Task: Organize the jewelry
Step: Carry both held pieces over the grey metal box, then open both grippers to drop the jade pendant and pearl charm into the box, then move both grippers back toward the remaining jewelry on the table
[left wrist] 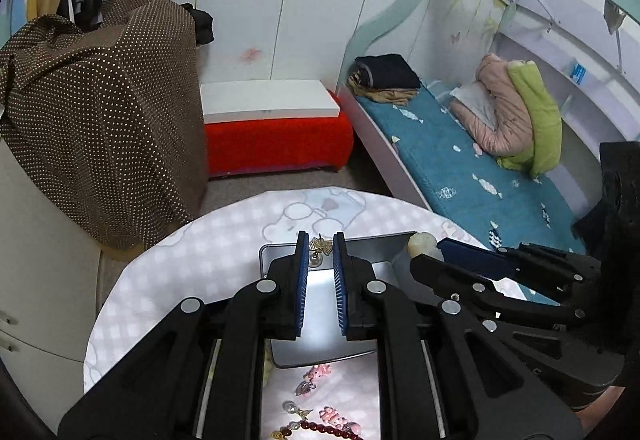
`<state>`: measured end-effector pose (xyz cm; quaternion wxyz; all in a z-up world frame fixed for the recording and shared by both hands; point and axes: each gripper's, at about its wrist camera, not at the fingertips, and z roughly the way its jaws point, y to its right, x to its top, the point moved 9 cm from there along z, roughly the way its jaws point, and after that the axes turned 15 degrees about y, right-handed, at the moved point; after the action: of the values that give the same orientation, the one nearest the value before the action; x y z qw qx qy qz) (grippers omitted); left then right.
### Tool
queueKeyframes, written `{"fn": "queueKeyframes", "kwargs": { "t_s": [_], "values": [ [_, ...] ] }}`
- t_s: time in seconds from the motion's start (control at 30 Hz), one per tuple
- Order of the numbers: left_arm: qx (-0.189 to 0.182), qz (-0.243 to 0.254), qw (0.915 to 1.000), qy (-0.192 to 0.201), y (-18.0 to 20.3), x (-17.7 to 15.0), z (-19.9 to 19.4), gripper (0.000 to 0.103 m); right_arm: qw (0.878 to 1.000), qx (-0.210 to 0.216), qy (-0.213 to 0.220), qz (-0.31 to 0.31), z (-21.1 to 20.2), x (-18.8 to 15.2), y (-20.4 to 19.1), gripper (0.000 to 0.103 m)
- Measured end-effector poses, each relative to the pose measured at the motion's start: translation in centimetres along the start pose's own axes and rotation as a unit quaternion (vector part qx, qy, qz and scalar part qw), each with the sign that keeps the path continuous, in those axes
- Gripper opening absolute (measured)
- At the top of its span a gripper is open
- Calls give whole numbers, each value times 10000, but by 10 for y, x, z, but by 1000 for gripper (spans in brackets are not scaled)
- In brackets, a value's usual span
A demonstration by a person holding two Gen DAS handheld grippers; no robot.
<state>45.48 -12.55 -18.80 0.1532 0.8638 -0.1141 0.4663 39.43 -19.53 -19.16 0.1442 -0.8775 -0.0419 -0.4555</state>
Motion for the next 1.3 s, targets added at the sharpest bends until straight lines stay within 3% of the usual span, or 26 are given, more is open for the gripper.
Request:
{"fn": "queueKeyframes", "kwargs": {
  "t_s": [0.03,0.1,0.17,0.3,0.33,0.37,0.83,1.3],
  "values": [
    [28,11,10000,27,-1,1,-2,29,10000,-10,-11,27,0,0,1,27],
    [96,-21,9999,119,-4,4,-7,63,10000,-28,-39,40,0,-1,3,28],
    [155,-41,9996,233,-7,8,-14,69,10000,-17,-3,91,-2,3,4,32],
    [273,-101,9988,385,-13,15,-26,90,9997,-76,184,147,-11,10,7,73],
    [307,-143,9985,440,-17,17,-31,91,9995,-91,244,177,-14,12,8,89],
    [331,-180,9981,489,-19,19,-36,91,9993,-116,299,200,-17,14,8,96],
    [695,-85,9917,1077,-26,33,-105,95,9960,-299,780,320,-59,30,9,96],
    [1164,217,9816,1498,-25,8,-170,97,9921,-401,1181,153,-121,7,-1,96]
  ]
}}
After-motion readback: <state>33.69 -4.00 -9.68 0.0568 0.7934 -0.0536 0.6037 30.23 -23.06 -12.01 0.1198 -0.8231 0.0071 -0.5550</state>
